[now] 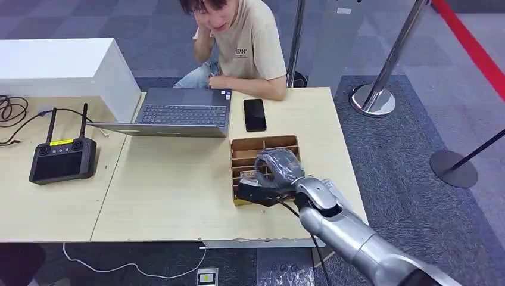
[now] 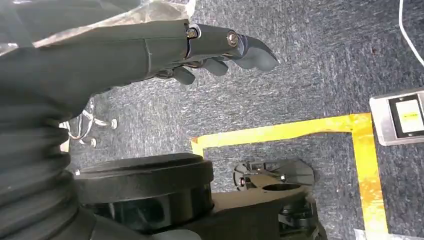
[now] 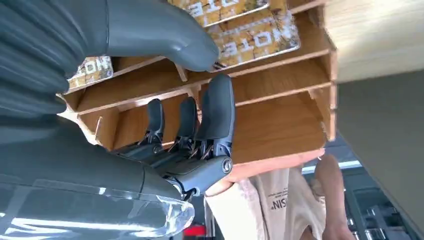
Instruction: Pass the card to the sensor for recognition and then transmit it.
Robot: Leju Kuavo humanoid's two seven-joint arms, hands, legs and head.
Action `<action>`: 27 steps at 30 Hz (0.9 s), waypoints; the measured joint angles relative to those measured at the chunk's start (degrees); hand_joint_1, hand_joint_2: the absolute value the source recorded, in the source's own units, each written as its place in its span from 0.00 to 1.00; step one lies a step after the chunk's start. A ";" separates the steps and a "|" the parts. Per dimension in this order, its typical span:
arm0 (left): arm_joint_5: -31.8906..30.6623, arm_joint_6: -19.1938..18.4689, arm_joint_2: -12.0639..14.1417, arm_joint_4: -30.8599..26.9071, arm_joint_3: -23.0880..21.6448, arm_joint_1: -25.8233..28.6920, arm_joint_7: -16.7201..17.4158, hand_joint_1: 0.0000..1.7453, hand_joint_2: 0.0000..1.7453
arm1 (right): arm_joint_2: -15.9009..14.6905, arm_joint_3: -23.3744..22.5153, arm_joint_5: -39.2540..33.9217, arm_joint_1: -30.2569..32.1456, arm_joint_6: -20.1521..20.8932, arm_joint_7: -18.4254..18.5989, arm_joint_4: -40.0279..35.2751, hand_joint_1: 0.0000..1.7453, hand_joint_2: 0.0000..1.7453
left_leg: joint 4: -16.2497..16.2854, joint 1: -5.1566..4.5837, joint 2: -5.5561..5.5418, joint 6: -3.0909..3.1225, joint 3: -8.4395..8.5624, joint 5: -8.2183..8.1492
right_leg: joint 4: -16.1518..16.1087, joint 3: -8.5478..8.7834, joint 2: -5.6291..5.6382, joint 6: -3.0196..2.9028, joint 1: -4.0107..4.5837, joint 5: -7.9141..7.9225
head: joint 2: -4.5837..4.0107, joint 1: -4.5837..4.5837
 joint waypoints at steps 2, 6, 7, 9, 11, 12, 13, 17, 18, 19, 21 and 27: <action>0.00 0.00 0.00 0.00 0.00 0.00 0.00 0.00 1.00 | 0.07 0.35 1.75 -0.35 0.52 0.87 0.35 0.58 1.00 | 0.00 0.00 0.00 0.00 0.00 0.00 | 0.00 0.00 0.00 0.00 0.00 0.00 | 0.00 0.00; 0.00 0.00 0.00 0.00 0.00 0.00 0.00 0.00 1.00 | 0.22 0.94 3.32 -1.03 1.14 1.66 1.01 0.57 1.00 | 0.00 0.00 0.00 0.00 0.01 0.00 | 0.00 0.01 0.00 0.00 0.00 0.00 | 0.00 0.02; 0.00 0.00 0.00 0.00 0.00 0.00 0.00 0.00 1.00 | 0.24 1.05 3.52 -1.18 1.22 1.72 1.07 0.58 1.00 | 0.00 0.00 0.00 0.00 0.02 0.00 | 0.00 0.01 0.00 0.00 0.00 0.00 | 0.00 0.00; 0.00 0.00 0.00 0.00 0.00 0.00 0.00 0.00 1.00 | 0.31 1.22 3.56 -1.40 1.29 1.72 1.33 0.60 1.00 | 0.00 0.00 0.00 0.00 0.02 0.00 | 0.00 0.01 0.00 0.00 0.00 0.00 | 0.00 0.00; 0.00 0.00 0.00 0.00 0.00 0.00 0.00 0.00 1.00 | 0.41 1.31 3.58 -1.50 1.33 1.77 1.55 0.63 1.00 | 0.00 0.00 0.00 0.00 0.04 0.00 | 0.00 0.03 0.00 0.00 0.00 0.00 | 0.00 0.00; 0.00 0.00 0.00 0.00 0.00 0.00 0.00 0.00 1.00 | 0.46 1.31 3.58 -1.52 1.49 1.86 1.62 0.62 1.00 | 0.00 0.00 0.00 0.00 0.05 0.00 | 0.00 0.03 0.00 0.00 0.00 0.00 | 0.00 0.00; 0.00 0.00 0.00 0.00 0.00 0.00 -0.02 0.00 1.00 | 0.50 1.31 3.60 -1.53 1.55 1.92 1.70 0.63 1.00 | 0.00 0.00 0.00 0.00 0.05 0.00 | 0.00 0.03 0.00 0.00 0.00 0.00 | 0.00 0.00; 0.06 0.00 0.00 0.00 0.00 0.00 -0.07 0.00 1.00 | 0.61 1.31 3.73 -1.69 1.75 1.94 1.90 0.62 1.00 | 0.00 0.00 0.01 0.00 0.07 0.00 | 0.00 0.05 0.00 0.00 0.00 0.00 | 0.00 0.00; 0.06 0.00 0.00 0.00 0.00 0.00 -0.07 0.00 1.00 | 0.61 1.31 3.76 -1.69 1.75 1.94 1.90 0.62 1.00 | 0.00 0.00 0.01 0.00 0.07 0.00 | 0.00 0.06 0.00 0.00 0.00 0.00 | 0.00 0.02; 0.07 0.00 0.00 0.00 0.00 0.00 -0.07 0.00 1.00 | 0.61 1.31 3.80 -1.70 1.77 1.94 1.92 0.63 1.00 | 0.00 0.00 0.01 0.00 0.07 0.00 | 0.00 0.06 0.00 0.00 0.00 0.00 | 0.00 0.00; 0.07 0.00 0.00 0.00 0.00 0.00 -0.07 0.00 1.00 | 0.63 1.35 3.82 -1.74 1.81 2.01 2.01 0.64 1.00 | 0.00 0.00 0.01 0.00 0.07 0.00 | 0.00 0.06 0.00 0.00 0.00 0.00 | 0.00 0.02; 0.22 0.00 0.00 0.00 0.00 0.00 -0.26 0.00 1.00 | 0.74 1.60 3.82 -2.11 2.16 2.07 2.40 0.66 1.00 | 0.00 0.00 0.01 0.00 0.11 0.00 | -0.01 0.09 0.00 0.00 0.00 0.00 | 0.00 0.00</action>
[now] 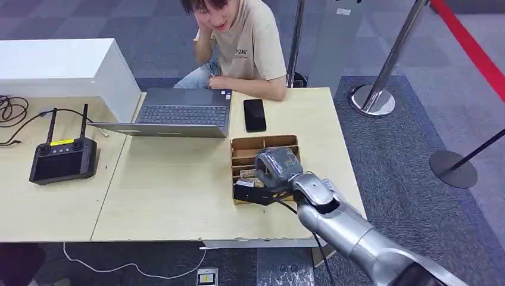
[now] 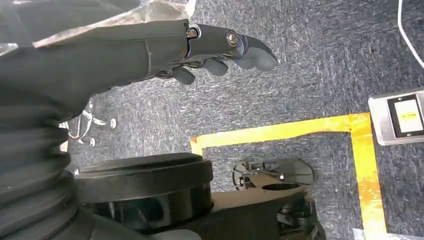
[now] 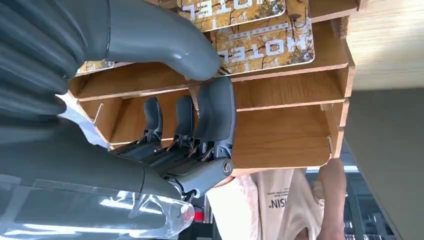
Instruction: Pass the card to the sensor for recognition and then transmit it.
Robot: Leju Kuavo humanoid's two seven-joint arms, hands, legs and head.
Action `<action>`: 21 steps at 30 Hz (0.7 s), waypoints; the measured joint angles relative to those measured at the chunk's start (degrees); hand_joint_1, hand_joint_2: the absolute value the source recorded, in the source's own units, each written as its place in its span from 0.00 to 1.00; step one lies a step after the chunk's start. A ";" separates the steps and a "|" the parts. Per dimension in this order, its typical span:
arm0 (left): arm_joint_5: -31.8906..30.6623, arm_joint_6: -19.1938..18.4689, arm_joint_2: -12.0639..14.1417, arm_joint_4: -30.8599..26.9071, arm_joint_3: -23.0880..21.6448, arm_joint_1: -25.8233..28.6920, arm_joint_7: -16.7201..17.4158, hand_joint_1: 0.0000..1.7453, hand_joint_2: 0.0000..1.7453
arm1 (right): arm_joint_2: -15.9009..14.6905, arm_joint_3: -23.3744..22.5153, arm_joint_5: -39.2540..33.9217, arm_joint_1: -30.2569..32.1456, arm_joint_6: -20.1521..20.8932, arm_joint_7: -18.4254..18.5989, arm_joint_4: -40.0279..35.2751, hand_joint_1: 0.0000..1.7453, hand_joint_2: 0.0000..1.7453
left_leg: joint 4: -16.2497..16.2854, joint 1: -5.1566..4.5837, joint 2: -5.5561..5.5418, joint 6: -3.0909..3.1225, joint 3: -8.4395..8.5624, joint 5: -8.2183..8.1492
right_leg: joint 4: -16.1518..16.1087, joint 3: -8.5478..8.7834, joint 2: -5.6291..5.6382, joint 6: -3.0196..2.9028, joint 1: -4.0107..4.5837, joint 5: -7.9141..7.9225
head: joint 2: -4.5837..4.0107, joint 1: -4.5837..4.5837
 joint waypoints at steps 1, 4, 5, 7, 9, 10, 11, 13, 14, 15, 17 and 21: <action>0.00 0.00 0.00 0.00 0.00 0.00 -0.09 0.00 1.00 | 0.00 0.02 0.00 -0.03 0.00 0.00 0.02 0.67 1.00 | 0.00 0.00 0.00 0.00 0.00 0.00 | 0.00 0.00 0.00 0.00 0.00 0.00 | 0.00 0.00; 0.00 0.00 0.00 0.00 0.00 0.01 -0.13 0.00 1.00 | 0.00 0.07 0.00 -0.10 0.09 0.00 0.04 0.72 1.00 | 0.00 0.00 0.00 0.00 0.02 0.00 | 0.00 0.02 0.00 0.00 0.00 0.00 | 0.00 0.02; 0.02 0.00 0.00 0.00 0.00 0.01 -0.13 0.00 1.00 | 0.00 0.09 0.00 -0.11 0.17 0.02 0.04 0.76 1.00 | 0.00 0.00 0.00 0.00 0.02 0.00 | 0.00 0.02 0.00 0.00 0.00 0.00 | 0.00 0.00; 0.02 0.00 0.00 0.00 0.00 0.00 -0.13 0.00 1.00 | 0.02 0.13 0.00 -0.13 0.24 0.02 0.07 0.84 1.00 | 0.00 0.00 0.00 0.00 0.04 0.00 | 0.00 0.03 0.00 0.00 0.00 0.00 | -0.02 0.02; 0.11 0.00 0.00 0.00 0.00 0.01 -0.17 0.00 1.00 | 0.02 0.13 -0.02 -0.13 0.37 0.02 0.04 0.84 1.00 | 0.00 0.00 0.00 0.00 0.04 0.00 | 0.00 0.04 0.00 0.00 0.00 0.00 | 0.00 0.00; 0.11 0.00 0.00 0.00 0.00 0.00 -0.17 0.00 1.00 | 0.02 0.13 -0.02 -0.14 0.44 0.02 0.04 0.84 1.00 | 0.00 0.00 0.00 0.00 0.04 0.00 | 0.00 0.04 0.00 0.00 0.00 0.00 | 0.00 0.00; 0.15 0.00 0.00 0.00 0.00 0.01 -0.17 0.00 1.00 | 0.02 0.11 -0.02 -0.14 0.46 0.02 0.07 0.84 1.00 | 0.00 0.00 0.00 0.00 0.04 0.00 | 0.00 0.05 0.00 0.00 0.00 0.00 | 0.00 0.02; 0.22 0.00 0.00 0.00 0.00 0.01 -0.17 0.00 1.00 | 0.02 0.13 -0.13 -0.17 0.50 0.02 0.13 0.84 1.00 | 0.00 0.00 0.00 0.00 0.04 0.00 | 0.00 0.04 0.00 0.00 0.00 0.00 | 0.00 0.00; 0.24 0.00 0.00 0.00 0.00 0.00 -0.17 0.00 1.00 | 0.02 0.13 -0.15 -0.19 0.50 0.02 0.20 0.84 1.00 | 0.00 0.00 0.00 0.00 0.04 0.00 | 0.00 0.05 0.00 0.00 0.00 0.00 | 0.00 0.00; 0.26 0.00 0.00 0.00 0.00 0.01 -0.17 0.00 1.00 | 0.00 0.13 -0.20 -0.16 0.63 0.18 0.33 0.84 1.00 | 0.00 0.00 -0.01 0.00 0.03 0.00 | 0.00 0.04 0.00 0.00 0.00 0.00 | 0.00 0.00; 0.28 0.00 0.00 0.00 0.00 0.03 -0.17 0.00 1.00 | -0.04 0.22 -0.17 0.02 0.76 0.18 0.59 0.84 1.00 | 0.00 0.00 0.00 0.00 0.00 0.00 | 0.00 0.02 0.00 0.00 0.00 0.00 | 0.00 0.00; 0.39 0.00 0.00 0.00 0.00 0.02 -0.17 0.00 1.00 | -0.07 0.55 -0.17 0.06 0.81 0.20 0.87 1.00 1.00 | 0.00 0.00 -0.01 0.00 -0.01 0.00 | 0.00 -0.01 0.00 0.00 0.00 0.00 | 0.00 0.00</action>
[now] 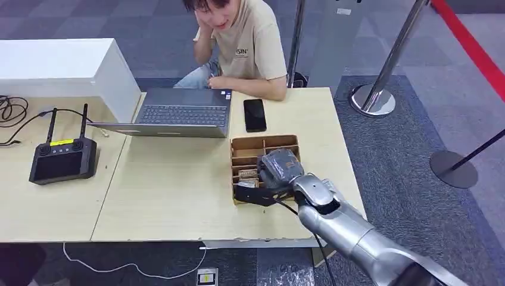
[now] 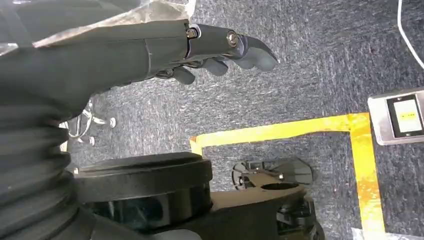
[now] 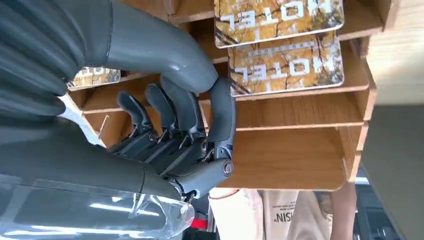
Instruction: Pass the card to the sensor for recognition and then transmit it.
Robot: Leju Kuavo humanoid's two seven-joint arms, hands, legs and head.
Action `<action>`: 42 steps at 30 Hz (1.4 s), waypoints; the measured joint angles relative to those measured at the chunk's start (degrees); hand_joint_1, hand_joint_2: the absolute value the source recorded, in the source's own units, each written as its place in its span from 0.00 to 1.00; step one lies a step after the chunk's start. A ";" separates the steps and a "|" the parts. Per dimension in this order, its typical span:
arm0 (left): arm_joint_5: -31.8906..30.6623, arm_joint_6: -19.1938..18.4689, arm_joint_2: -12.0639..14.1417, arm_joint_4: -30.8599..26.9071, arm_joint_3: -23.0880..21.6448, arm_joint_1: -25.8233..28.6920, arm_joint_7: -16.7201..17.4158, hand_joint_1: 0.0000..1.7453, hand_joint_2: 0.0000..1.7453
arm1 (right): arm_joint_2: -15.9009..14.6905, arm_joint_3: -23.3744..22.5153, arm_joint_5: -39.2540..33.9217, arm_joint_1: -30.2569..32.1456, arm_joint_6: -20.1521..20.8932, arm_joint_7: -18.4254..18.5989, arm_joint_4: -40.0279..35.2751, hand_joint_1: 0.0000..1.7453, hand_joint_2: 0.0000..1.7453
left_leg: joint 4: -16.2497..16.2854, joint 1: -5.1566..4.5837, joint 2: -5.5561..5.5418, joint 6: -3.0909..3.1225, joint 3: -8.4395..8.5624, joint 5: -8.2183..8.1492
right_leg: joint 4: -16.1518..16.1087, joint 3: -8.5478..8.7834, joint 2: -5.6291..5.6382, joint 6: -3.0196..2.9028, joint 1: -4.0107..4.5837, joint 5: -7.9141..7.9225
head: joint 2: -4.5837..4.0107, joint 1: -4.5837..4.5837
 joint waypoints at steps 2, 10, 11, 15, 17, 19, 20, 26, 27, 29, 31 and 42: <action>0.02 0.00 0.00 0.02 0.00 -0.01 -0.02 0.00 1.00 | 0.00 0.00 -0.13 0.00 0.13 0.00 0.00 1.00 1.00 | 0.00 0.00 0.00 0.00 -0.01 0.00 | 0.00 -0.01 0.00 0.00 0.00 0.00 | 0.00 0.00; 0.04 0.00 0.00 0.02 0.00 0.00 -0.22 0.00 1.00 | -0.02 0.00 -0.92 0.02 0.85 -0.13 0.02 1.00 1.00 | -0.01 0.00 0.01 0.00 -0.02 0.00 | 0.00 -0.03 0.00 0.00 0.00 0.00 | 0.00 0.00; 0.04 0.00 0.00 0.00 0.00 0.00 -0.24 0.00 1.00 | -0.02 0.00 -1.03 0.02 0.90 -0.20 0.02 1.00 1.00 | -0.01 0.00 0.01 0.00 -0.03 0.00 | 0.00 -0.03 0.00 0.00 0.00 0.00 | 0.00 0.00; 0.04 0.09 0.00 0.02 0.00 0.00 -0.24 0.00 1.00 | -0.07 0.00 -1.20 0.02 1.07 -0.39 0.04 1.00 1.00 | 0.00 0.00 0.01 0.00 -0.03 0.00 | 0.00 -0.03 0.00 0.00 0.00 0.00 | 0.00 0.00; 0.04 0.11 0.00 0.00 0.00 0.00 -0.24 0.00 1.00 | -0.09 0.00 -1.22 0.02 1.07 -0.44 0.04 1.00 1.00 | 0.00 0.00 0.01 0.00 -0.03 0.00 | 0.00 -0.03 0.00 0.00 0.00 0.00 | 0.00 0.00; 0.04 0.18 0.00 0.02 0.00 0.00 -0.24 0.00 1.00 | -0.09 0.00 -1.22 0.02 0.98 -0.44 0.04 0.28 1.00 | 0.00 0.00 0.00 0.00 -0.04 0.00 | 0.00 -0.03 0.00 0.00 0.00 0.00 | 0.00 0.00; 0.04 0.17 0.00 0.00 0.00 0.00 -0.24 0.00 1.00 | -0.09 0.00 -1.22 0.01 0.87 -0.44 0.02 0.20 1.00 | 0.00 0.00 0.01 0.00 -0.04 0.00 | 0.00 -0.03 0.00 0.00 0.00 0.00 | 0.00 0.02; 0.00 0.17 0.00 0.02 0.00 -0.02 -0.24 0.00 1.00 | -0.09 -0.02 -0.81 -0.21 0.13 -0.44 -0.04 0.21 1.00 | 0.00 0.00 0.01 0.00 -0.01 0.00 | -0.01 -0.01 0.00 0.00 0.00 0.00 | 0.00 0.02; 0.02 0.17 0.00 0.00 0.00 0.00 -0.24 0.00 1.00 | -0.09 -0.02 -0.74 -0.22 0.11 -0.44 -0.04 0.15 1.00 | 0.00 0.00 0.01 0.00 0.00 0.00 | 0.00 -0.01 0.00 0.00 0.00 0.00 | 0.00 0.00; -0.04 0.17 0.00 0.02 0.00 -0.01 -0.24 0.00 1.00 | -0.09 -0.04 -0.57 -0.44 0.04 -0.44 -0.04 0.08 1.00 | 0.00 0.00 0.03 0.00 0.03 0.00 | 0.00 0.02 0.01 0.00 0.00 0.00 | 0.00 -0.02; -0.04 0.17 0.00 0.02 0.00 0.00 -0.28 0.00 1.00 | -0.07 -0.04 -0.44 -0.62 0.02 -0.33 -0.07 0.29 1.00 | 0.00 0.00 0.02 0.00 0.07 0.00 | 0.00 0.05 0.01 0.00 0.00 0.00 | 0.00 -0.02; 0.02 0.17 0.00 0.02 0.00 -0.01 -0.07 0.00 1.00 | -0.04 0.00 -0.61 -0.47 0.42 0.00 -0.04 0.64 1.00 | 0.00 0.00 0.02 0.00 0.05 0.00 | 0.00 0.05 0.01 0.00 0.00 0.00 | 0.00 0.02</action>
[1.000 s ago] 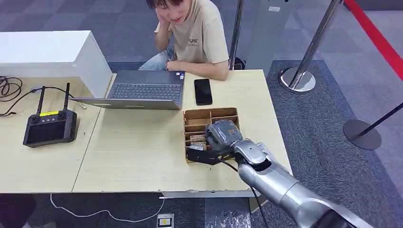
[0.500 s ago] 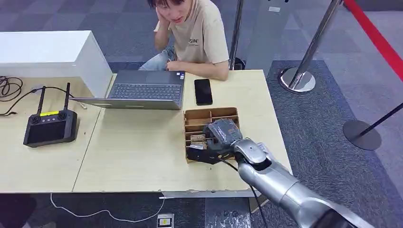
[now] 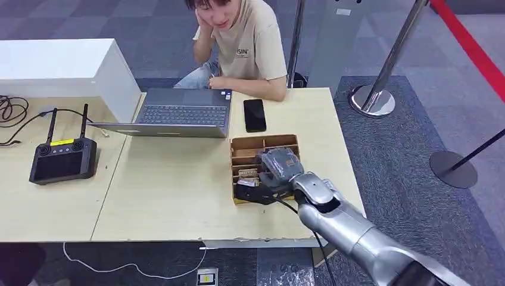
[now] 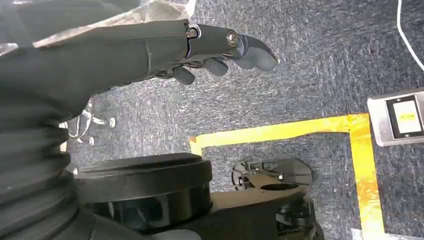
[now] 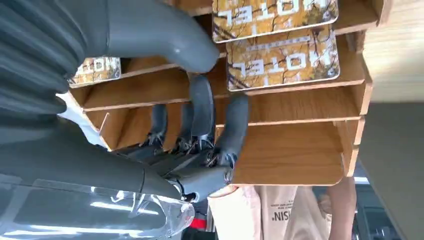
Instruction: Pass the card to the sensor for recognition and then transmit it.
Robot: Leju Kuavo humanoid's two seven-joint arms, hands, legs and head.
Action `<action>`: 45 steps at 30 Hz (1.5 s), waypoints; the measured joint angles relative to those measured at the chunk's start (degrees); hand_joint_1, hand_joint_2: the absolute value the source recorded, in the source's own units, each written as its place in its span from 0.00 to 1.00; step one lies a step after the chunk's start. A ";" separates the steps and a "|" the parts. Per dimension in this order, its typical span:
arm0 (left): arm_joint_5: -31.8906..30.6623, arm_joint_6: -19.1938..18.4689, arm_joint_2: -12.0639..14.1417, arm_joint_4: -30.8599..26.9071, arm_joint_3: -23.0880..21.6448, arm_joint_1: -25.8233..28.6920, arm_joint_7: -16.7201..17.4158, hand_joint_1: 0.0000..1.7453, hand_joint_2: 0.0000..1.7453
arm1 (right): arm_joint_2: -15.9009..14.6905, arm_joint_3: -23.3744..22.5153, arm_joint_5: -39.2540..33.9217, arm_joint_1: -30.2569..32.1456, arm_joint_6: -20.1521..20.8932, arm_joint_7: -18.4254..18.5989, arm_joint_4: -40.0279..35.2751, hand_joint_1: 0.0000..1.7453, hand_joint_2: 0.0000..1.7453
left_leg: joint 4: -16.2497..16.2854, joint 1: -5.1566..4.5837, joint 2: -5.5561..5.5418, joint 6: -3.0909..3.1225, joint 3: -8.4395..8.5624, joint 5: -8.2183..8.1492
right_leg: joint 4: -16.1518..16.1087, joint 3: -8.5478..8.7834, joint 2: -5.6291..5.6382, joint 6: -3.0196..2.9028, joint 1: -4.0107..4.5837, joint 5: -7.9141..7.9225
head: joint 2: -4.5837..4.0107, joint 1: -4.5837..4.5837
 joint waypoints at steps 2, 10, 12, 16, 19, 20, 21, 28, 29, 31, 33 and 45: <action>0.00 0.00 0.02 0.00 0.00 0.00 0.00 0.00 1.00 | 0.02 0.00 -0.02 0.03 0.00 -0.02 0.00 0.61 1.00 | 0.00 0.00 0.00 0.00 -0.01 0.00 | 0.00 0.00 0.00 0.00 0.00 0.00 | 0.00 -0.02; 0.13 0.28 0.02 0.00 0.00 0.00 0.00 0.00 1.00 | 0.04 0.00 -0.02 0.03 -0.20 -0.11 -0.02 0.59 1.00 | 0.00 0.00 0.00 0.00 -0.02 0.00 | 0.00 -0.02 0.00 0.00 0.00 0.00 | 0.00 -0.02; 0.17 0.31 0.02 0.00 0.00 0.01 0.00 0.00 1.00 | 0.04 0.00 -0.02 0.03 -0.17 -0.11 -0.11 0.54 1.00 | 0.00 0.00 0.00 0.00 -0.02 0.00 | 0.00 -0.02 0.00 0.00 0.00 0.00 | 0.00 -0.02; 0.18 0.31 0.00 0.00 0.00 0.01 0.00 0.00 1.00 | -0.02 -0.02 -0.02 0.02 -0.13 -0.11 -0.31 0.49 1.00 | 0.00 0.00 0.00 0.00 -0.02 0.00 | 0.00 -0.02 0.00 0.00 0.00 0.00 | 0.00 -0.02; 0.24 0.31 0.00 0.00 0.00 0.01 -0.15 0.00 1.00 | -0.04 -0.02 -0.02 0.03 -0.11 -0.11 -0.33 0.47 1.00 | 0.00 0.00 0.00 0.00 -0.01 0.00 | 0.00 -0.02 0.00 0.00 0.00 0.00 | 0.00 0.00; 0.39 0.31 0.00 0.00 0.00 0.01 -0.24 0.00 1.00 | -0.04 -0.02 -0.02 0.03 -0.07 -0.11 -0.35 0.46 1.00 | 0.00 0.00 0.00 0.00 -0.02 0.00 | 0.00 -0.02 0.00 0.00 0.00 0.00 | 0.00 -0.02; 0.39 0.31 0.00 0.00 0.00 0.01 -0.31 0.00 1.00 | -0.07 -0.02 -0.02 0.03 0.07 -0.09 -0.44 0.44 1.00 | 0.00 0.00 0.00 0.00 -0.02 0.00 | 0.00 -0.02 0.00 0.00 0.00 0.00 | 0.00 -0.02; 0.52 0.24 0.00 0.00 0.00 0.01 -0.33 0.00 1.00 | -0.22 -0.02 0.44 -0.06 0.48 0.63 -0.88 0.42 1.00 | 0.00 0.00 0.00 0.00 -0.02 0.00 | 0.00 -0.03 0.00 0.00 0.00 0.00 | 0.00 -0.02; 0.52 0.22 0.00 0.00 0.00 0.02 -0.37 0.00 1.00 | -0.28 -0.02 0.61 -0.11 0.50 0.79 -1.07 0.45 1.00 | 0.00 0.00 0.00 0.00 -0.02 0.00 | 0.00 -0.03 0.00 0.00 0.00 0.00 | 0.00 0.00; 0.52 0.17 0.00 0.00 0.00 0.02 -0.46 0.00 1.00 | -0.46 -0.02 0.87 -0.17 0.52 0.98 -1.46 0.45 1.00 | 0.00 0.00 0.00 0.00 -0.02 0.00 | 0.00 -0.03 0.00 0.00 0.00 0.00 | 0.00 -0.02; 0.55 0.17 0.00 0.00 0.00 0.02 -0.57 0.00 1.00 | -0.55 -0.02 1.12 -0.21 0.74 1.31 -2.01 0.45 1.00 | 0.00 0.00 0.01 0.00 -0.02 0.00 | 0.00 -0.03 0.00 0.00 0.00 0.00 | 0.00 -0.02; 0.57 0.20 0.00 0.00 0.00 0.03 -1.01 0.00 1.00 | -1.40 -0.04 3.93 -1.00 1.31 3.65 -8.06 0.42 1.00 | 0.00 0.00 0.00 0.00 -0.03 0.00 | 0.00 -0.04 0.00 0.00 0.00 0.00 | 0.00 -0.02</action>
